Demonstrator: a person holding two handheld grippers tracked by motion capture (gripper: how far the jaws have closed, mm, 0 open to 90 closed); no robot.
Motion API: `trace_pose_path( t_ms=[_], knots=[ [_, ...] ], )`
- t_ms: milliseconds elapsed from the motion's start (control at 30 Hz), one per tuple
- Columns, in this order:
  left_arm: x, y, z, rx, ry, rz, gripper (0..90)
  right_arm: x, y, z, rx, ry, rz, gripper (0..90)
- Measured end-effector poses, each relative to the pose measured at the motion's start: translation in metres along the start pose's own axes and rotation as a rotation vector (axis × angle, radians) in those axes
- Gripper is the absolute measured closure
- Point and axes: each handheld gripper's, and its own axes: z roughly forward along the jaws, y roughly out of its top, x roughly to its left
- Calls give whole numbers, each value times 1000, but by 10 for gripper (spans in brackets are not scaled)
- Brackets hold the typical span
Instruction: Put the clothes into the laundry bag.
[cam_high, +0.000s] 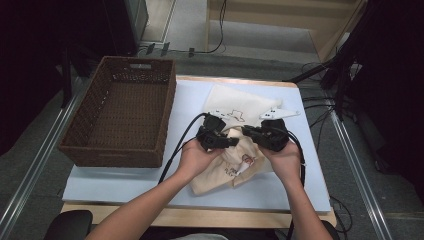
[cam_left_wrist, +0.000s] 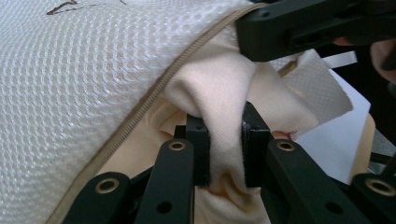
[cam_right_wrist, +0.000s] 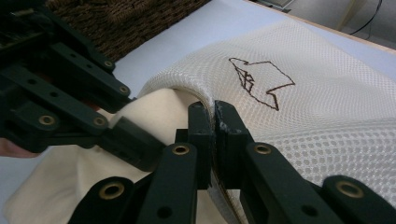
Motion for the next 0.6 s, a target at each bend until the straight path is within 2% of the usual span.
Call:
trace_pose_path(
  t_ms=[233, 333, 533, 600],
  knots=[
    [9, 1, 13, 0, 17, -29, 790, 2, 1, -3, -3, 12, 6, 875],
    [9, 7, 12, -6, 49, -11, 790, 2, 2, -4, -6, 14, 1, 876],
    [19, 10, 18, 12, 66, -21, 788, 2, 3, -5, -6, 17, 1, 877],
    [22, 9, 22, 11, 63, -37, 786, 2, 2, -5, -3, 17, 3, 877]
  ],
)
